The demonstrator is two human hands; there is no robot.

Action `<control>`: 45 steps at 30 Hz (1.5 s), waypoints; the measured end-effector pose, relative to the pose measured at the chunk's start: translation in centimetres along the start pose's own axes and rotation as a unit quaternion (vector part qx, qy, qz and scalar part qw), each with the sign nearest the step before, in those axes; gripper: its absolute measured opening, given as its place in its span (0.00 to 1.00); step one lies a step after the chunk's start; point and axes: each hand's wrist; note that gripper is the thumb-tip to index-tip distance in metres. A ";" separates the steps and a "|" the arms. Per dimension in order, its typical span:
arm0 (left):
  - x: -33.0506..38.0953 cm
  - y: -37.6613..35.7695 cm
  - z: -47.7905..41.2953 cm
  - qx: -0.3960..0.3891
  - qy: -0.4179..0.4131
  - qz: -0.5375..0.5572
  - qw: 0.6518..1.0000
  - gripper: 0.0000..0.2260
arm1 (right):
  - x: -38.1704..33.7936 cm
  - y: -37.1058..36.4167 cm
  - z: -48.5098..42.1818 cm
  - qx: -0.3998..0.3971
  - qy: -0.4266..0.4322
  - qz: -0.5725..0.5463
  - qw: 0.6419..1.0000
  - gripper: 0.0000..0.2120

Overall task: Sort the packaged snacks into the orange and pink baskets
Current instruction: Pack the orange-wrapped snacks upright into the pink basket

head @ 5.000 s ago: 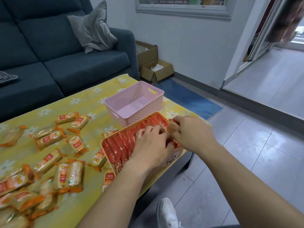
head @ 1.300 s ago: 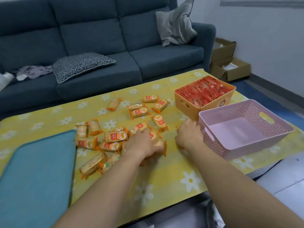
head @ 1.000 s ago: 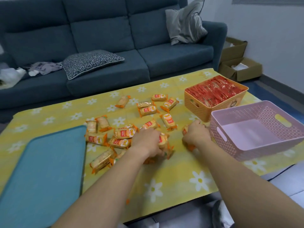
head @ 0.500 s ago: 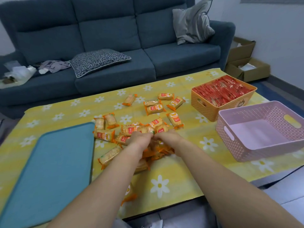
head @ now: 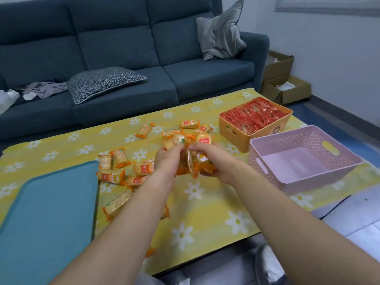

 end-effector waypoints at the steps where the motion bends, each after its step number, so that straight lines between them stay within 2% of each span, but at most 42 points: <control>1: 1.1 -1.7 0.8 -0.012 -0.022 0.012 1.000 0.09 | -1.4 1.6 0.9 0.023 0.043 0.017 0.999 0.20; 2: 1.9 -3.5 1.4 -0.024 -0.043 0.022 0.999 0.10 | -2.5 3.1 1.8 0.040 0.081 0.032 0.995 0.20; 4: 3.7 -7.9 3.4 -0.054 -0.080 0.020 0.995 0.20 | -4.4 7.3 3.2 0.084 0.123 0.039 0.988 0.26; 6: 4.8 -12.2 4.8 -0.091 -0.107 0.007 0.990 0.29 | -5.5 11.2 4.3 0.133 0.124 0.009 0.983 0.31; 8: 5.1 -16.5 5.8 -0.132 -0.130 -0.029 0.982 0.32 | -5.6 15.0 4.8 0.179 0.112 -0.037 0.977 0.28; 10: 4.5 -19.9 5.7 -0.193 -0.136 -0.058 0.970 0.33 | -5.4 17.7 4.6 0.189 0.092 -0.058 0.976 0.23; 12: 3.5 -21.8 4.9 -0.225 -0.129 -0.077 0.963 0.39 | -4.7 19.5 4.1 0.219 0.067 -0.031 0.973 0.27; 13: 3.3 -22.0 4.7 -0.213 -0.146 -0.087 0.962 0.39 | -4.4 20.6 3.7 0.261 0.063 0.029 0.963 0.32; 14: 2.9 -21.9 4.1 -0.191 -0.178 -0.106 0.960 0.36 | -4.2 21.6 3.5 0.317 0.073 0.135 0.936 0.35; 15: 2.6 -21.6 3.9 -0.155 -0.202 -0.135 0.958 0.34 | -4.0 22.6 3.7 0.362 0.094 0.243 0.895 0.33; 16: 2.2 -21.2 3.4 -0.125 -0.215 -0.173 0.953 0.34 | -3.8 23.4 4.1 0.378 0.115 0.326 0.859 0.26; 18: 0.9 -20.6 3.1 -0.088 -0.195 -0.288 0.934 0.33 | -3.3 24.6 4.8 0.345 0.103 0.432 0.827 0.11; 19: 0.4 -20.4 3.3 -0.112 -0.161 -0.311 0.930 0.31 | -3.0 24.8 5.1 0.314 0.060 0.489 0.812 0.08; 21: 0.2 -19.9 4.2 -0.174 -0.114 -0.271 0.940 0.22 | -2.7 24.6 5.6 0.269 -0.006 0.557 0.786 0.09; 23: 0.4 -19.1 4.6 -0.171 -0.126 -0.260 0.942 0.16 | -3.0 23.9 6.0 0.271 0.004 0.559 0.784 0.08; 25: 0.3 -17.7 4.7 -0.170 -0.114 -0.251 0.946 0.12 | -3.0 22.7 6.2 0.283 0.059 0.533 0.795 0.04; 26: 0.1 -16.9 4.8 -0.185 -0.096 -0.244 0.947 0.11 | -2.8 22.1 6.2 0.282 0.092 0.523 0.799 0.08; 27: -0.2 -16.3 4.8 -0.190 -0.080 -0.252 0.946 0.12 | -2.3 21.5 5.8 0.272 0.107 0.522 0.802 0.16; 29: -0.8 -14.6 5.0 -0.180 -0.070 -0.288 0.938 0.18 | -1.1 20.5 5.0 0.231 0.068 0.541 0.806 0.28; 32: -1.4 -13.2 4.9 -0.175 -0.088 -0.307 0.931 0.31 | 0.1 20.2 3.7 0.176 0.010 0.581 0.794 0.33; 34: -1.7 -12.8 4.7 -0.145 -0.152 -0.355 0.911 0.35 | -0.2 20.7 3.4 0.191 0.013 0.599 0.778 0.30; 37: -1.6 -12.4 4.5 -0.086 -0.257 -0.344 0.899 0.28 | -1.6 21.2 3.7 0.193 0.008 0.632 0.750 0.14; 38: -1.4 -12.4 4.4 -0.071 -0.298 -0.334 0.891 0.25 | -2.2 21.4 3.9 0.189 0.007 0.629 0.754 0.09; 40: -1.0 -12.9 4.1 -0.066 -0.373 -0.343 0.860 0.20 | -3.2 21.6 4.4 0.182 0.031 0.591 0.785 0.04; 43: -0.6 -14.4 4.2 -0.111 -0.439 -0.369 0.812 0.18 | -3.9 20.8 4.8 0.202 0.104 0.508 0.831 0.03; 45: -0.5 -15.4 4.3 -0.141 -0.455 -0.391 0.787 0.20 | -3.6 20.1 4.4 0.204 0.119 0.510 0.827 0.03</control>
Point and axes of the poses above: each hand's wrist, its own z-axis away from the middle knuckle, its own y-axis out of the back of the hand, x = y × z, and after that the axes turned 12 degrees about -z, right-handed
